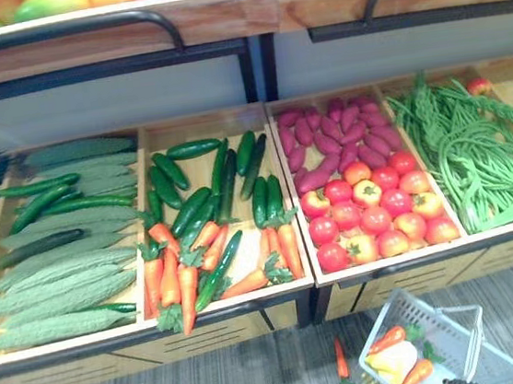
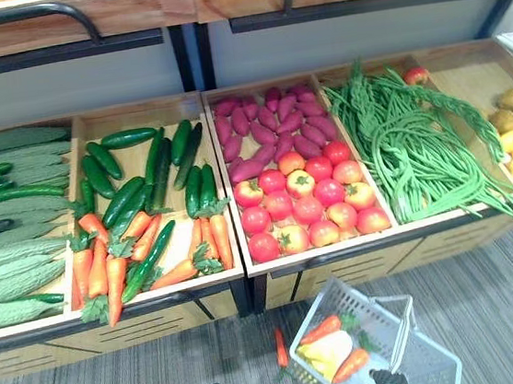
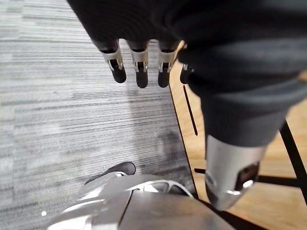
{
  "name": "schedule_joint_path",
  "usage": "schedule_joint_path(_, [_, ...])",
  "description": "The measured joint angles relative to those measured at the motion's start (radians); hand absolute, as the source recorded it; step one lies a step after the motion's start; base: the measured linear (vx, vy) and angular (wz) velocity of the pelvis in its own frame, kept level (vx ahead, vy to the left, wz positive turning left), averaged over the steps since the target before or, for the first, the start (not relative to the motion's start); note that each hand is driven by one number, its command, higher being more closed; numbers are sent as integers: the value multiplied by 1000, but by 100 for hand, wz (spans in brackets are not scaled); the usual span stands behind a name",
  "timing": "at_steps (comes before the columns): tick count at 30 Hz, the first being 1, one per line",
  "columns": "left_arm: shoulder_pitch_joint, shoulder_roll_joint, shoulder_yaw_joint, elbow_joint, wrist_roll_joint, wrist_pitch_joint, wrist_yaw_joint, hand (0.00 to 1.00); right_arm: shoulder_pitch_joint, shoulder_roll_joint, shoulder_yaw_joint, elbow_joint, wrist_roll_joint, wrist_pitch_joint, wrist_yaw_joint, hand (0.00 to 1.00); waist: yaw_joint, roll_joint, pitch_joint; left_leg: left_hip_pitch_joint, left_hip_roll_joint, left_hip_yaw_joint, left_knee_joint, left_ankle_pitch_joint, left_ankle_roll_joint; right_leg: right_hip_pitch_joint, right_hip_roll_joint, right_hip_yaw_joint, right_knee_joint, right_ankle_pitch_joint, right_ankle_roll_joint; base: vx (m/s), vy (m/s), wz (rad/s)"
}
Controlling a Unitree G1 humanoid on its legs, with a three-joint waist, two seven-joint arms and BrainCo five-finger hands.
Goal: Pick vegetable in the basket
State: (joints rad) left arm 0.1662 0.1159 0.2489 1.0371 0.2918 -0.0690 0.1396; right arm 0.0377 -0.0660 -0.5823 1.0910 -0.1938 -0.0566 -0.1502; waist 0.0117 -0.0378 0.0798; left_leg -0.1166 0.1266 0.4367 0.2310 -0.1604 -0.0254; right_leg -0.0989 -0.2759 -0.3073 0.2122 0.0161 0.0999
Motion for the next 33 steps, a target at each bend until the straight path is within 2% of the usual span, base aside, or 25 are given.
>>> schedule_joint_path(2, [-13,21,-37,0,8,-13,1,0,-3,8,38,-34,6,-11,0,100,2,20,21,13,33,64,12,-14,6,-56,27,55,23,87,-12,-26,201,-120])
schedule_joint_path(3, [-36,32,-51,-2,11,-18,1,0,-5,16,56,-60,11,-16,0,100,-2,19,42,19,46,107,11,-18,16,-77,43,65,-8,171,-17,-101,190,-121])
schedule_joint_path(4, [-51,36,-61,-4,25,-21,-1,0,-12,17,86,-70,21,-20,0,100,-6,43,62,29,70,165,-25,-10,43,-57,57,61,-92,242,-9,-152,158,-136])
schedule_joint_path(5, [-54,41,-68,-18,39,-38,-6,0,-24,18,104,-76,27,-20,0,100,-16,32,82,46,68,219,-44,-7,52,-81,32,-23,61,149,-41,-145,129,-111])
schedule_joint_path(6, [-53,44,-68,-25,43,-42,-9,0,-25,16,111,-80,32,-22,-1,100,-15,31,86,58,63,248,-58,-3,58,-91,8,-60,167,86,-45,-137,149,-118])
schedule_joint_path(7, [-51,45,-68,-33,45,-42,-15,0,-35,9,119,-84,37,-18,-2,100,-10,28,89,85,60,308,-80,3,67,-75,-17,-118,313,0,-64,-83,133,-105])
schedule_joint_path(8, [-47,46,-67,-35,45,-42,-16,0,-37,8,126,-84,36,-19,0,100,-9,28,89,95,60,339,-91,7,72,-60,-26,-146,362,-24,-76,-95,124,-130])
schedule_joint_path(10, [-28,53,-67,-41,45,-43,-22,0,-43,10,164,-64,31,-23,7,100,-5,22,89,119,52,429,-108,16,79,8,-57,-188,451,-51,-68,-91,33,-131])
schedule_joint_path(13, [-13,52,-65,-41,45,-39,-32,0,-63,9,169,-4,5,-16,10,100,-2,-2,76,112,52,576,-101,17,78,88,-112,-226,446,-57,-53,-110,-113,-136])
schedule_joint_path(15, [-13,49,-62,-41,44,-38,-35,0,-77,5,178,24,-4,-15,12,100,5,-3,74,95,78,670,-80,23,69,101,-131,-265,382,-52,-46,-118,-222,-166])
schedule_joint_path(16, [-14,45,-56,-42,44,-38,-37,0,-80,1,200,30,-5,-12,18,100,17,-8,71,83,107,739,-55,21,72,104,-135,-311,283,-37,-27,-94,-312,-187])
schedule_joint_path(17, [-17,42,-55,-42,43,-38,-37,0,-90,-4,208,34,-6,-10,25,100,19,-7,72,78,144,800,-29,27,75,106,-103,-356,181,-54,4,-89,-344,-190])
schedule_joint_path(20, [-18,12,-60,-42,45,-39,-40,0,-92,-49,226,43,-7,1,26,100,14,22,58,83,192,849,-25,62,83,117,-23,-396,42,-63,10,-104,-413,-133])
schedule_joint_path(22, [-27,-14,-69,-42,57,-45,-41,0,-47,-90,227,46,-3,7,13,100,-11,47,40,114,220,873,-17,94,65,150,28,-378,-34,-63,10,-1,-346,-51])
schedule_joint_path(23, [-27,-16,-69,-42,59,-45,-39,0,-33,-96,227,46,-2,7,7,100,-18,49,39,125,224,877,-17,101,58,158,34,-373,-37,-63,10,46,-234,-36])
schedule_joint_path(24, [-24,-28,-68,-41,66,-43,-35,0,-7,-109,226,46,-2,6,1,100,-30,78,24,153,246,893,-13,115,53,156,39,-363,-4,-65,9,18,-199,-65])
schedule_joint_path(25, [-27,-57,-69,-40,67,-38,-30,0,-8,-121,219,39,-1,-3,-3,100,-36,109,30,186,303,901,24,121,51,94,44,-335,80,-121,21,7,-216,-86])
schedule_joint_path(26, [-28,-54,-66,-31,70,-36,-28,0,-16,-116,222,35,0,-3,-5,100,-36,105,28,197,330,903,65,123,50,89,71,-316,-5,-124,22,12,-342,-122])
schedule_joint_path(27, [-21,-26,-62,-29,78,-36,-29,0,-15,-93,251,22,0,-15,-5,100,-29,53,32,223,362,870,180,127,43,75,92,-288,-145,-40,-12,-4,-415,-147])
schedule_joint_path(28, [-29,-19,-45,-10,78,-34,-21,0,-21,-91,279,21,0,-21,-8,100,-24,63,41,194,449,701,317,128,51,97,122,-233,-155,-54,-33,-1,-348,-166])
schedule_joint_path(29, [-27,-22,-47,-9,81,-34,-16,0,-24,-95,284,22,0,-24,-10,100,-18,54,46,135,400,476,318,58,-14,88,116,-164,-161,-57,-36,-51,-118,-167])
schedule_joint_path(30, [-28,-20,-48,-12,80,-38,-9,0,-39,-103,287,23,0,-25,-12,100,-9,51,51,88,290,228,272,-6,-60,73,102,-104,-161,-56,-36,-11,62,-180])
schedule_joint_path(31, [-27,-35,-52,-15,79,-39,3,0,-47,-115,299,26,-2,-26,-12,100,12,58,57,65,151,-47,193,-55,-89,60,101,-18,-163,-45,-33,-14,56,-182])
schedule_joint_path(33, [-15,-46,-59,-12,75,-44,13,0,-50,-112,322,30,-2,-34,-11,100,36,62,58,65,46,-260,107,-84,-92,52,114,80,-163,-39,-26,50,121,-184])
